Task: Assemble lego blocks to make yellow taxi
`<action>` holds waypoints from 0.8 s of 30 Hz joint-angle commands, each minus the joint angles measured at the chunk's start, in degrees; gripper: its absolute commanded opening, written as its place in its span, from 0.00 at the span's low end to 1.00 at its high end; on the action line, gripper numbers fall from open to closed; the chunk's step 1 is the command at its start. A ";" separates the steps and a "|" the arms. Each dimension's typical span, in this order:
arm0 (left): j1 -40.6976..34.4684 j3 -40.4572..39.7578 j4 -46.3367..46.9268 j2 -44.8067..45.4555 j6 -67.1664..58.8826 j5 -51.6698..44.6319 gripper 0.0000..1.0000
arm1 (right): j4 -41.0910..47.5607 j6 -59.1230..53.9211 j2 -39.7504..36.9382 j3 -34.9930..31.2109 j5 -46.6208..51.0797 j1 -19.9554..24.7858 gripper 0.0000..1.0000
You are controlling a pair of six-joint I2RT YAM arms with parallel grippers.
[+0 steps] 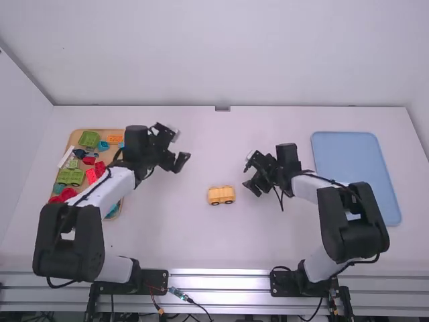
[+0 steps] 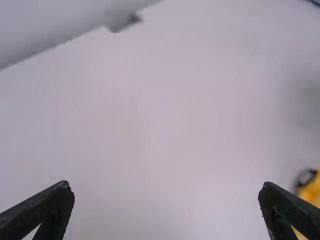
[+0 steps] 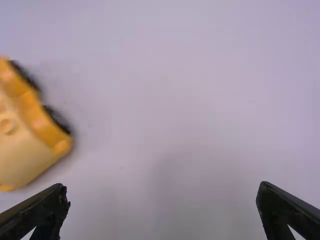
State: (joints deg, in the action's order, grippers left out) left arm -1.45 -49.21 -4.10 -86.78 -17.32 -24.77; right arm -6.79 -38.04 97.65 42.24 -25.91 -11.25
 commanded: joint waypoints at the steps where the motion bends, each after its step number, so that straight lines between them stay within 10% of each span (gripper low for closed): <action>1: 3.30 -5.95 3.93 -0.96 7.17 6.80 0.99 | -0.72 5.49 -1.93 0.22 6.95 0.07 1.00; 15: 17.88 -35.78 31.98 -18.75 19.41 19.63 0.99 | -1.99 5.20 -3.11 0.24 8.39 0.07 0.99; 24: 17.55 -34.69 28.02 -20.15 26.34 18.41 0.99 | -2.19 5.27 -3.09 0.24 8.39 0.07 0.99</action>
State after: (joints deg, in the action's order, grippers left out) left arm 16.53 -84.18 24.64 -106.94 3.75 -6.76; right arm -8.88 -33.04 96.07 42.24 -17.58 -11.22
